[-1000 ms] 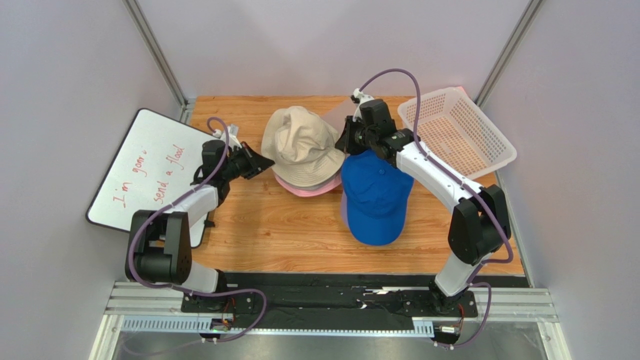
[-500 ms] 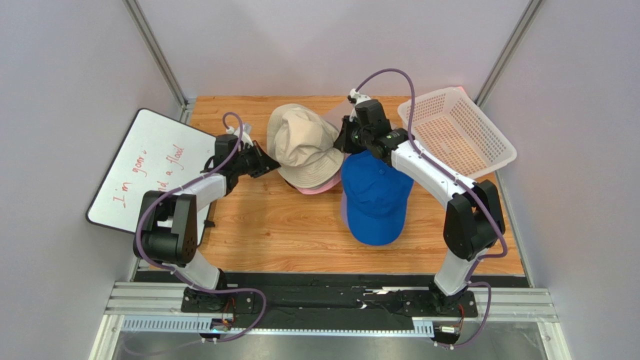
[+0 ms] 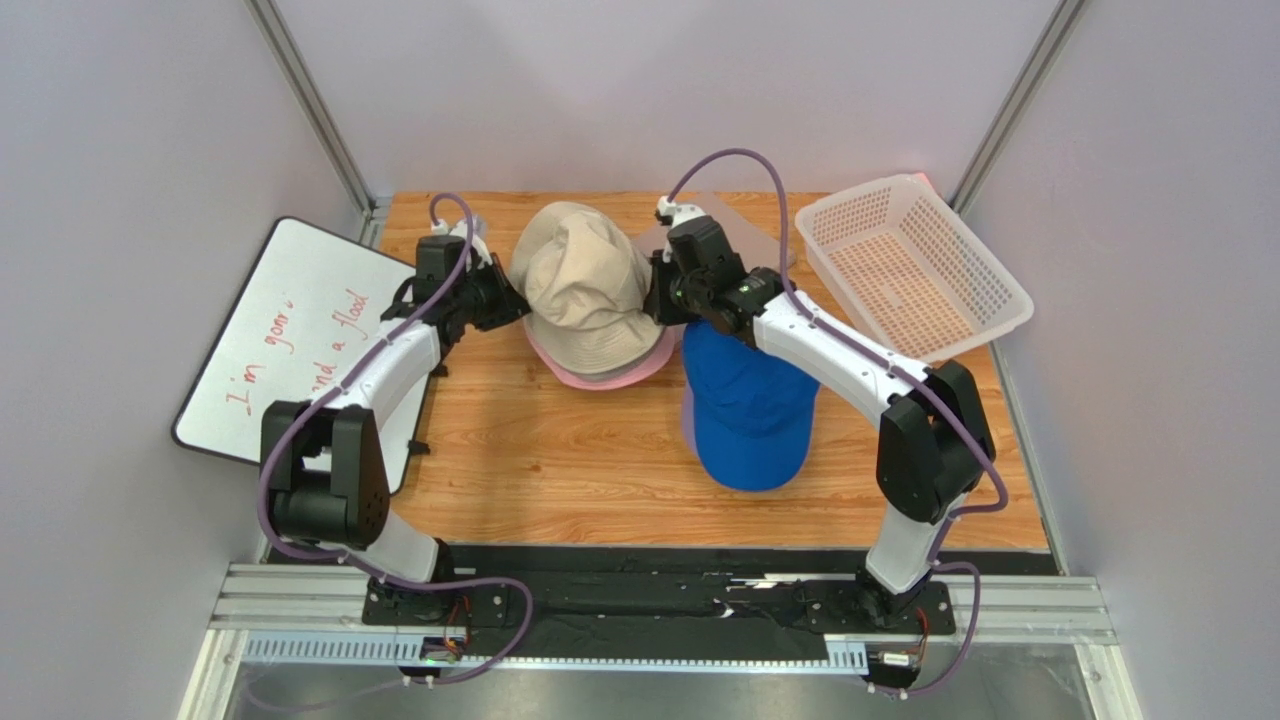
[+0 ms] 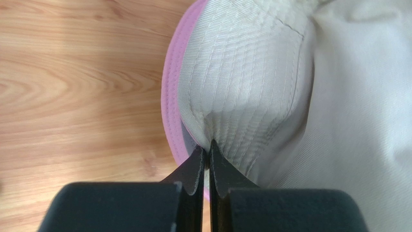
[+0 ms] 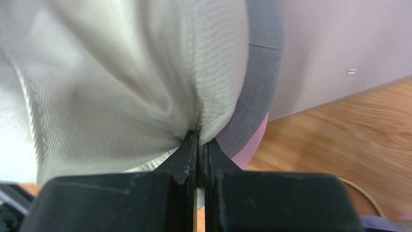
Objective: Stack the hats
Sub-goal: Adjust the hat on the hat stand.
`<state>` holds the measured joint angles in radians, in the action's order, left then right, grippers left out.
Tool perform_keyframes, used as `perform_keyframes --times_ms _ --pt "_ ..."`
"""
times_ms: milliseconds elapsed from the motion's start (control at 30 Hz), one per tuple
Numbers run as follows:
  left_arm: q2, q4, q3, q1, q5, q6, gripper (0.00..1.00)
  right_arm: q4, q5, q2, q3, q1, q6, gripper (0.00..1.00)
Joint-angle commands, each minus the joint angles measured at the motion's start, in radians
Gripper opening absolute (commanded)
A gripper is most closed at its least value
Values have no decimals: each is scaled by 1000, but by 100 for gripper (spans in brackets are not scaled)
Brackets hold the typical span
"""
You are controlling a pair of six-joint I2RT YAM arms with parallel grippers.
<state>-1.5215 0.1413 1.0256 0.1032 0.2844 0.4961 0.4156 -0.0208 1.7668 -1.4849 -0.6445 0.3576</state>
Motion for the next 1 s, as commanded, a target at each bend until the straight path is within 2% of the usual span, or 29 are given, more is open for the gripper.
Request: perform_keyframes --times_ms 0,100,167,200,233,333,433,533,800,967 --pt "-41 84 91 -30 -80 -54 0 68 74 31 -29 -92 -16 0" --pt "-77 130 149 -43 -108 -85 0 68 70 -9 -5 -90 -16 0" --pt "-94 161 184 -49 -128 -100 0 74 56 -44 8 -87 -31 5" --pt "-104 165 192 -53 -131 -112 0 77 56 -59 12 -78 -34 14" --pt "-108 167 197 -56 -133 -117 0 84 61 -96 21 -70 -39 34" --pt "-112 156 203 -68 -105 -145 0 83 107 -173 46 -20 -40 62" --pt "-106 138 202 -68 -76 -165 0 62 134 -219 57 49 -49 67" --pt "-105 126 200 -68 -51 -177 0 37 206 -230 37 98 -78 67" --pt "-112 115 205 -68 -37 -191 0 -98 426 -64 -49 181 -22 66" --pt "-155 130 274 -68 -7 -205 0 -190 528 32 -84 183 7 67"
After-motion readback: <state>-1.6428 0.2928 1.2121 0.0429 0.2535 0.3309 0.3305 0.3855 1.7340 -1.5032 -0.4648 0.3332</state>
